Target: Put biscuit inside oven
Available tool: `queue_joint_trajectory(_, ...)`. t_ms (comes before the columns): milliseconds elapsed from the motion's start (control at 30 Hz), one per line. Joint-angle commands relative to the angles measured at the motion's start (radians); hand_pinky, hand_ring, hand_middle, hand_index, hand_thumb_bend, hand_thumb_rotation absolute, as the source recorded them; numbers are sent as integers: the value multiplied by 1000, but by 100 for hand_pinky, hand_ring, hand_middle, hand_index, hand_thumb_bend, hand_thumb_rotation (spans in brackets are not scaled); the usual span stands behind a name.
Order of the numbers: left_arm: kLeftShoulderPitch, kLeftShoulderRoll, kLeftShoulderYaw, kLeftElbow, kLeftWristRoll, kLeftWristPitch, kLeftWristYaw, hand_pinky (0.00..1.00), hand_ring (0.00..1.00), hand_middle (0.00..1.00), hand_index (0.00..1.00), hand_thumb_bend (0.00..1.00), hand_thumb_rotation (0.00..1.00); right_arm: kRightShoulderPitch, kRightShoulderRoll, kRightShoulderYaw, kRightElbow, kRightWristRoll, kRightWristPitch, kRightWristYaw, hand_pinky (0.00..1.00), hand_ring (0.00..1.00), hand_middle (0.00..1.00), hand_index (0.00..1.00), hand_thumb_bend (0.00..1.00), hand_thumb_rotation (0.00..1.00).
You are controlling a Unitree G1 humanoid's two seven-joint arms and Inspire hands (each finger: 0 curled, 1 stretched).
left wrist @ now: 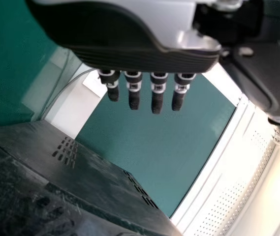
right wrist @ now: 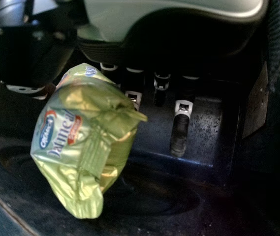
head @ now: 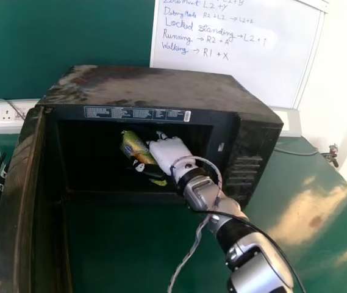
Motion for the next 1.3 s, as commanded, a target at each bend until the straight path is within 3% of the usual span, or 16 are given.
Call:
queue_joint_trajectory(0, 50, -44, 0, 33, -4, 3, 5, 35, 55, 69, 86, 13, 0, -32, 12, 3, 18, 13, 0, -23, 35, 45, 46, 54, 51, 0)
queue_joint_trajectory(600, 63, -46, -4, 15, -8, 9, 8, 38, 56, 70, 87, 12, 0, -43, 29, 20, 72, 24, 6, -69, 36, 39, 50, 57, 50, 0)
queue_joint_trajectory(800, 60, -43, -5, 21, -7, 8, 4, 34, 56, 70, 87, 12, 0, -30, 38, 17, 67, 32, 53, -115, 38, 41, 50, 57, 51, 0)
queue_joint_trajectory(967, 60, -45, -3, 18, -16, 18, 1, 36, 56, 70, 87, 12, 0, -31, 44, 27, 66, 28, 93, -118, 42, 45, 52, 52, 51, 0)
queue_joint_trajectory(1033, 59, -46, -2, 21, -17, 18, 1, 36, 56, 70, 87, 12, 0, -32, 44, 28, 65, 29, 100, -114, 43, 59, 51, 49, 52, 0)
queue_joint_trajectory(1067, 60, -46, -3, 18, -17, 21, 4, 36, 56, 70, 87, 13, 0, -33, 44, 30, 65, 29, 102, -114, 43, 62, 64, 50, 51, 7)
queue_joint_trajectory(1100, 61, -46, -4, 16, -16, 22, 7, 36, 56, 70, 87, 13, 0, -33, 44, 30, 65, 30, 102, -113, 43, 63, 69, 50, 51, 9)
queue_joint_trajectory(1267, 59, -47, -6, 18, -14, 17, 8, 36, 56, 70, 87, 13, 0, -34, 44, 31, 67, 31, 108, -113, 42, 63, 74, 50, 51, 12)
